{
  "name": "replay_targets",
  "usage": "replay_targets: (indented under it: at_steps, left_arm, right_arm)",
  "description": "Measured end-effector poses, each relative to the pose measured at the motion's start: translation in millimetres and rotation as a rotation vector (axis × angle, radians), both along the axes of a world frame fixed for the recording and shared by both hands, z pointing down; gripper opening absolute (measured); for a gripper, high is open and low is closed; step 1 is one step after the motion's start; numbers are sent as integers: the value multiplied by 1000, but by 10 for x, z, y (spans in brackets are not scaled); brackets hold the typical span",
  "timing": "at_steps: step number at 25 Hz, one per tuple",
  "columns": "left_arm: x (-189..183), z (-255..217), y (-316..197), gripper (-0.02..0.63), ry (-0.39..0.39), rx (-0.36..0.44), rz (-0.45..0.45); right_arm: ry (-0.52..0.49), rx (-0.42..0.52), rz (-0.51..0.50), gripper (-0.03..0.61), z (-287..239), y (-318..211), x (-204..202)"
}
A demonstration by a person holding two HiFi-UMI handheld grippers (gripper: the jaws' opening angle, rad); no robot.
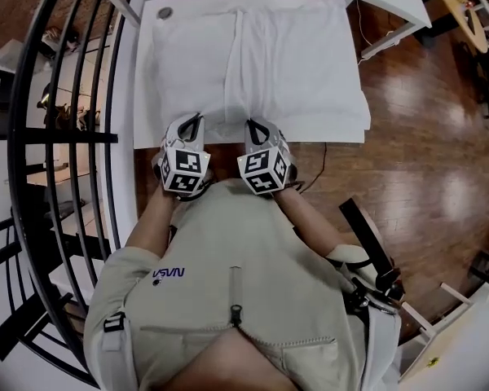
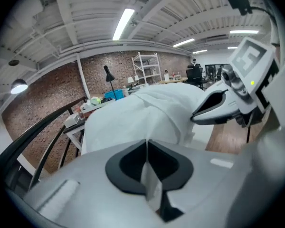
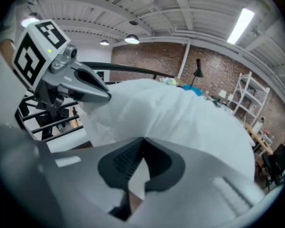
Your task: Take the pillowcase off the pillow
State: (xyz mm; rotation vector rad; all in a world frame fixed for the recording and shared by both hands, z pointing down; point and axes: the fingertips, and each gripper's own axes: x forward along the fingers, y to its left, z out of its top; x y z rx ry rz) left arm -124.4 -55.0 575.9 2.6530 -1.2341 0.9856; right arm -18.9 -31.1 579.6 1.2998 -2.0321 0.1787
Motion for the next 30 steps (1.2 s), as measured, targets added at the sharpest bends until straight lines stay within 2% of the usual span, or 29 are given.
replay_targets:
  at_steps: [2,7,11,16,20,23,26,30]
  left_arm:
    - [-32,-276,-103,14,50,41,-10]
    - [-177,-803,-399,14,107,112,-30]
    - [-411,-762,-475,14,161,56,-76]
    - [-446,-180,-224,14,174,-72,-123]
    - [-416,132,-23,14,149,-134,-139]
    - [-388,108,-47,17,163,-111,-134]
    - [-395,3,-104,48,202,-72,-135]
    - [-336,-199,-75,75,217,-41,-141]
  right_arm:
    - [-3,49,76,3,-195,-10,194]
    - [26,123,293,3,-536,-87,884]
    - [35,86,379,3,-407,-127,1212]
    - [6,-70,390,3,86,-2,1194]
    - [-10,-132,379,5,305,102,1180]
    - [-48,-143,363,5,350,83,1150]
    - [-84,-149,334,11,310,56,1144]
    - [-146,-145,303,60,201,61,1159]
